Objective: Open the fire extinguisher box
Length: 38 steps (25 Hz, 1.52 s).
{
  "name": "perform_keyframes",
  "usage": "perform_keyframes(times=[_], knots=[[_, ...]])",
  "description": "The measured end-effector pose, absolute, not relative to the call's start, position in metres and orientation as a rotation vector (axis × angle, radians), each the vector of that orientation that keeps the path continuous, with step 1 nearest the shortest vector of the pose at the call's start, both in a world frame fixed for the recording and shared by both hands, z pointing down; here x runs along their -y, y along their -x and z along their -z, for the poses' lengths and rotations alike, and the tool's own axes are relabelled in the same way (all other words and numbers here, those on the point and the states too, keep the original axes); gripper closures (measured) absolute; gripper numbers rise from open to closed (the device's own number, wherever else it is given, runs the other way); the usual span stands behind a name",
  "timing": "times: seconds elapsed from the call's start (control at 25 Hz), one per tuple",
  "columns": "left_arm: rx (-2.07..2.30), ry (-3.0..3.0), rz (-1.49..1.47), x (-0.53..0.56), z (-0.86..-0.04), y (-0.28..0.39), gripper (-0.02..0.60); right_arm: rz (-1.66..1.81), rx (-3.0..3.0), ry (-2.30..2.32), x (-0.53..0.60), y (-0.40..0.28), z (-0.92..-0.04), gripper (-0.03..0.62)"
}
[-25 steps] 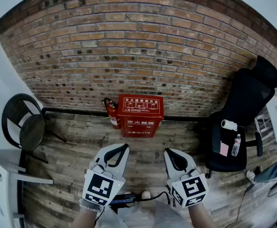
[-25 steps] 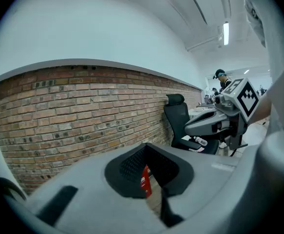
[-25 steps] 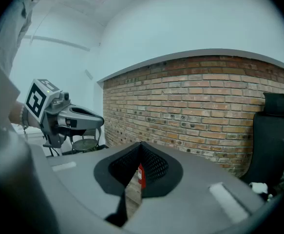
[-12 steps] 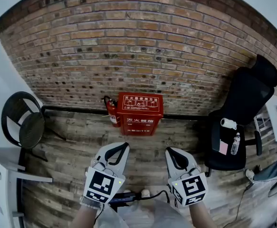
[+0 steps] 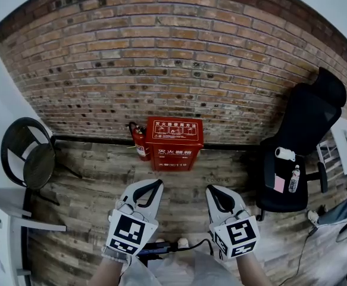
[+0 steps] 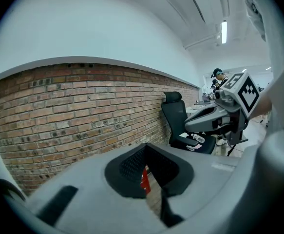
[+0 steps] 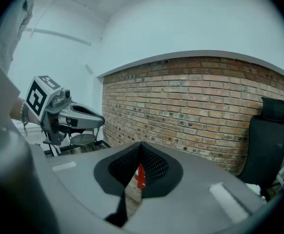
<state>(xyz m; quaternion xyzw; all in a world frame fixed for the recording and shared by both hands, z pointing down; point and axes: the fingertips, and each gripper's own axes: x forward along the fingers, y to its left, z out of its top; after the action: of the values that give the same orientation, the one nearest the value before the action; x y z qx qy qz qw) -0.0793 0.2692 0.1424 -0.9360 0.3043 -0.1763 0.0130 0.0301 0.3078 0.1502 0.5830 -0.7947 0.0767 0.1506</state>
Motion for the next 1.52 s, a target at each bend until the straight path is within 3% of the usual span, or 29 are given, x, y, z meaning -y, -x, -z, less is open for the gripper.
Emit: perform_keyframes(times=[1.52], knots=[[-0.928, 2.905, 0.513, -0.252, -0.149, 0.123, 0.578, -0.155, 2.24, -1.703, -0.297, 0.009, -0.15, 0.585]])
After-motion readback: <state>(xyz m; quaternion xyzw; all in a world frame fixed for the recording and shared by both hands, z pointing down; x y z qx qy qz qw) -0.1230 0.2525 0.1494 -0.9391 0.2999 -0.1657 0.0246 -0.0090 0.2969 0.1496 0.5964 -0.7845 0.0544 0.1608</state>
